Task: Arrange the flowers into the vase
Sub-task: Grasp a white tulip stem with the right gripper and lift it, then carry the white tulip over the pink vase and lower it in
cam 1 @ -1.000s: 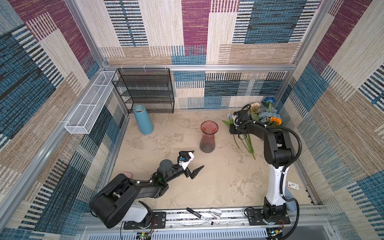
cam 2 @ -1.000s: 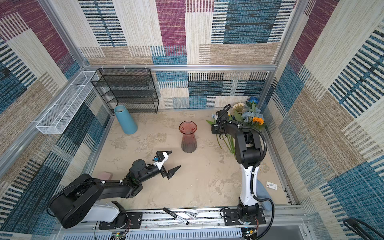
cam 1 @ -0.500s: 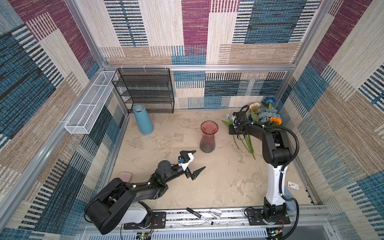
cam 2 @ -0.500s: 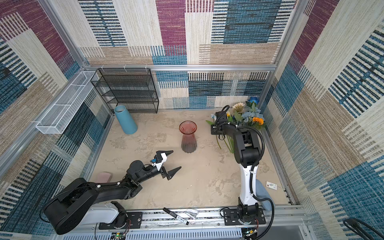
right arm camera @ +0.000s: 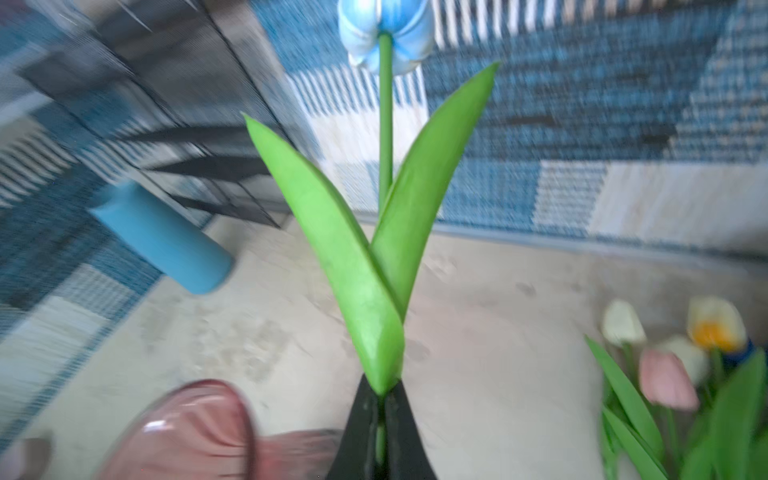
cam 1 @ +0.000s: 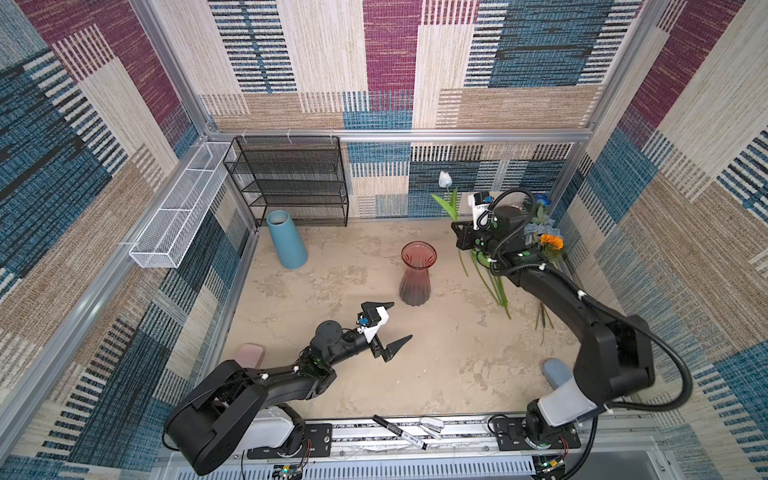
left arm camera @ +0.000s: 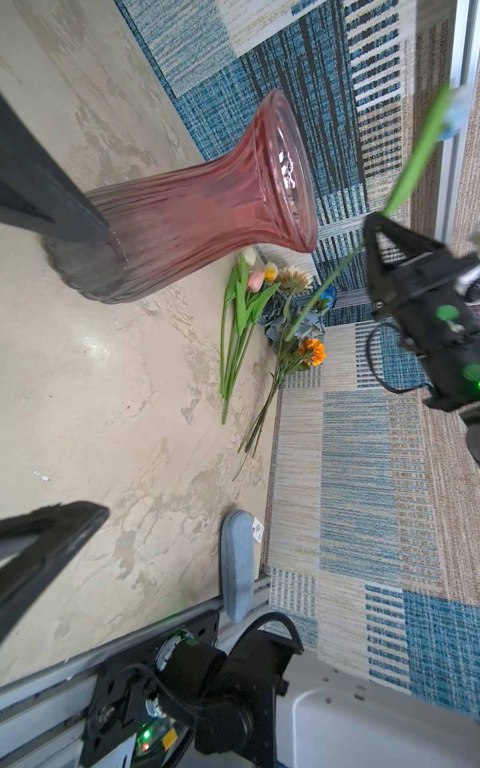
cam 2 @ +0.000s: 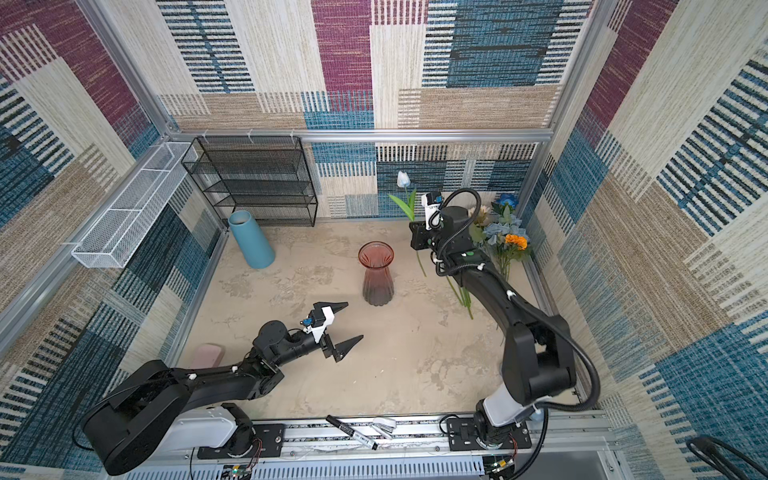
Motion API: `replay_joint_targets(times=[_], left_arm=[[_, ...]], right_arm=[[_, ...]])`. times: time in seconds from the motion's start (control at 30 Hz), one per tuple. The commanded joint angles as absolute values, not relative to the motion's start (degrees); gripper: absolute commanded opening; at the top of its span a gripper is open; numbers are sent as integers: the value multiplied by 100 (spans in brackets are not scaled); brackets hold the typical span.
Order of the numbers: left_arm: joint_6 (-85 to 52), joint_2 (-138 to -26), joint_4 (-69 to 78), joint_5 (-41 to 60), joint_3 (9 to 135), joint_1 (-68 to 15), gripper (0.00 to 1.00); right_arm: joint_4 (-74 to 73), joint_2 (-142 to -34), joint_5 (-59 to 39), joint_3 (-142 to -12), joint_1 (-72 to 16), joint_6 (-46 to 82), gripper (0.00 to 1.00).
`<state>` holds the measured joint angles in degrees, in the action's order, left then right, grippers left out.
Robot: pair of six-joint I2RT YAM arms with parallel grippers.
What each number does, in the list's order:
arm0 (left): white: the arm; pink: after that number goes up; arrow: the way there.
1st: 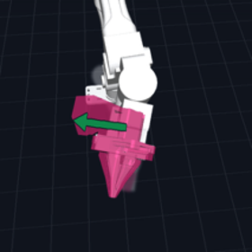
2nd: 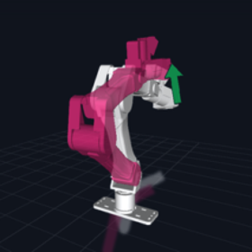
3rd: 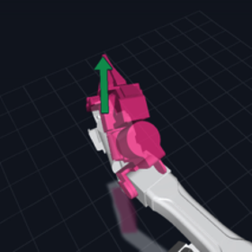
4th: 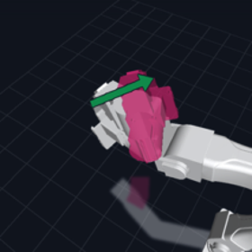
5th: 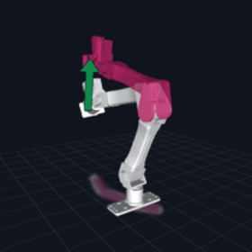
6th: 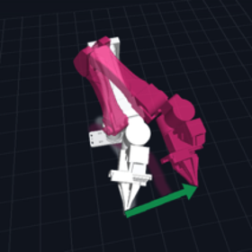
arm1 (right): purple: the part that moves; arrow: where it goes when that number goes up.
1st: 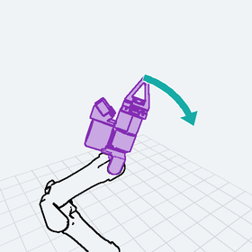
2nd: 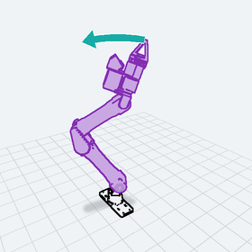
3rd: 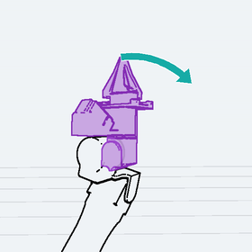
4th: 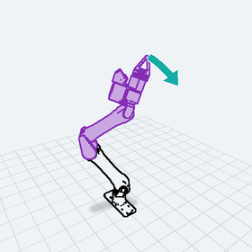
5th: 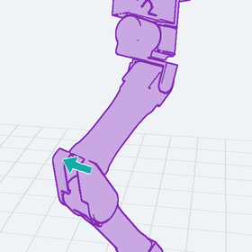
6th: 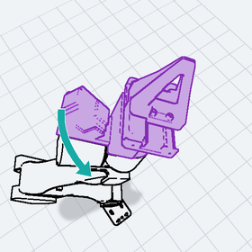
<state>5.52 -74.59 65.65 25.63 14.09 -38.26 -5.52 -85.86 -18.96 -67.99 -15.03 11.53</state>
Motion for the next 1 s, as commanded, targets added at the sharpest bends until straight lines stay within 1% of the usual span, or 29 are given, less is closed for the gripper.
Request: replay_joint_targets(times=[0.0,0.07,0.17,0.27,0.5,0.6,0.77,0.97], left_arm=[[501,-7480,6673,2566,1432,-3832,100],[501,-7421,6647,2559,1415,-3841,100],[534,-7337,6583,2545,1411,-3849,100],[571,-7207,6512,2491,1380,-3867,100],[682,-6862,6153,2467,1411,-3972,100],[755,-6794,6001,2451,1437,-4042,100],[839,-6810,5977,2361,1424,-4096,100],[843,-7003,6111,2298,1433,-4099,100]], right_arm=[[-2695,-8002,-2760,-6374,-1780,1689,0],[-3441,-7784,-2941,-6215,-1934,1821,0],[-4832,-7850,-3237,-5974,-2074,2252,0],[-6037,-8283,-3268,-5887,-2299,2443,0],[-7633,-9356,-2884,-5855,-2452,2479,0],[-7787,-9586,-2833,-5801,-2469,2263,0],[-7884,-9681,-2610,-5304,-2487,1731,0],[-7453,-9547,-2608,-4813,-2487,1207,1]])
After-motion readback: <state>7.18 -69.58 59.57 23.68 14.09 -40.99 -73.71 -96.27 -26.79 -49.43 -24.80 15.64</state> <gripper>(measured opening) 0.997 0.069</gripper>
